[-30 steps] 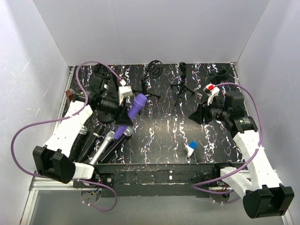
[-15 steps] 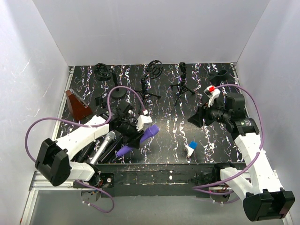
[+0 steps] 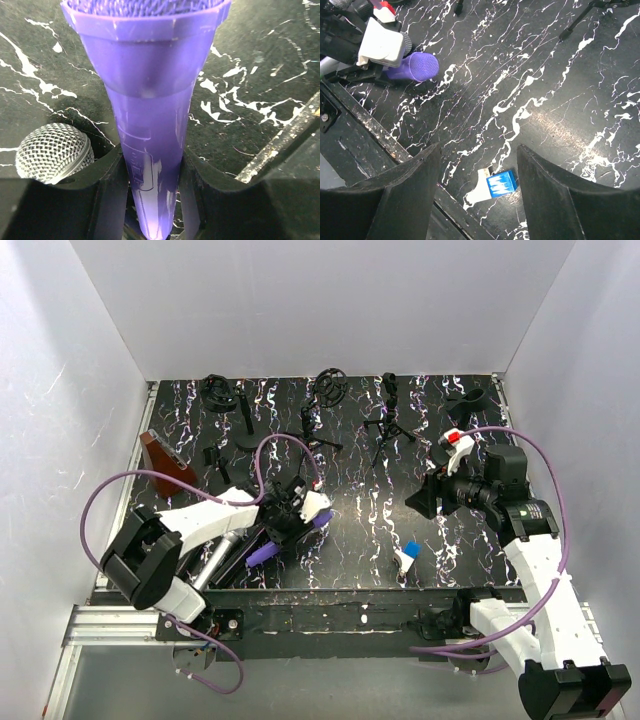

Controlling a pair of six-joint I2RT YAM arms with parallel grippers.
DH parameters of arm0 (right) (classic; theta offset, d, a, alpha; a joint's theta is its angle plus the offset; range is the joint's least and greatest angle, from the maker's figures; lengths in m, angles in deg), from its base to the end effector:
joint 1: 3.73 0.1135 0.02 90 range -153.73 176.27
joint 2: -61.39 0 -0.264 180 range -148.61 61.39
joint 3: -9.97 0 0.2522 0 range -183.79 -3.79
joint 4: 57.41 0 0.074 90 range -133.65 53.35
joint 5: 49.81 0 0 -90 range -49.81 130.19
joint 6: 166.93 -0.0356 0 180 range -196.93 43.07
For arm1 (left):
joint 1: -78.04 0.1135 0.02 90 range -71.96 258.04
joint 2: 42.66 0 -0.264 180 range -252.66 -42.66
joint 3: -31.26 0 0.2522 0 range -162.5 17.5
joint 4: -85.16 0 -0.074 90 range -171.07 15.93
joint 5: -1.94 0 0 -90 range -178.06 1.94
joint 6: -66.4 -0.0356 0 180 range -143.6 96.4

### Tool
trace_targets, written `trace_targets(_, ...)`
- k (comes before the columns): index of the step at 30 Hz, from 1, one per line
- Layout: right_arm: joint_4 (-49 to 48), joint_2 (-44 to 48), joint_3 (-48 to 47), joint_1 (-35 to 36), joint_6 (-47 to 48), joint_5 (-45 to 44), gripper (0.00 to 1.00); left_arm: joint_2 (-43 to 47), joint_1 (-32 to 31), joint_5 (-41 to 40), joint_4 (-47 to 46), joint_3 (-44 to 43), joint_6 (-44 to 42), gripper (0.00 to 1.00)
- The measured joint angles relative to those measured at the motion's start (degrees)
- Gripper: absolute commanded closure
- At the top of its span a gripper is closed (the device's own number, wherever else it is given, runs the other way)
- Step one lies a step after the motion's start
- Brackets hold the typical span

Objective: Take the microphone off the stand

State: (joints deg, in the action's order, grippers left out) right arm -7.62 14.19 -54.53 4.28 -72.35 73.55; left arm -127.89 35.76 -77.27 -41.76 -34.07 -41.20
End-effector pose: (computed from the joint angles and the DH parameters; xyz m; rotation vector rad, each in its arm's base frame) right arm 0.1645 0.0429 0.3265 -0.5662 2.0237 0.6551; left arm 0.1931 -0.1846 0.1865 1.4678 2.4672 -0.3566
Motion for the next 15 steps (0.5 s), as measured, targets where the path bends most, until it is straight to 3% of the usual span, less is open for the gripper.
trace_targets(2, 0.68, 0.02, -0.11, 0.0, 0.44, -0.46, 0.3, -1.2, -0.11, -0.85, -1.05, 0.74, 0.22, 0.9)
trace_targets(6, 2.47, 0.02, -1.2, 0.0, 1.68, -1.68, 0.27, -2.54, -0.11, -3.21, -2.14, 2.12, 0.74, 0.64)
trace_targets(10, 4.48, 0.02, -3.21, 0.0, 2.86, -2.47, 0.27, -3.61, -0.11, -5.99, -2.93, 2.25, 1.36, 0.55)
trace_targets(15, 6.58, -0.04, -3.78, 0.0, 3.43, -3.32, 0.26, -3.37, -0.11, -7.8, -4.2, 2.47, 1.46, 0.52)
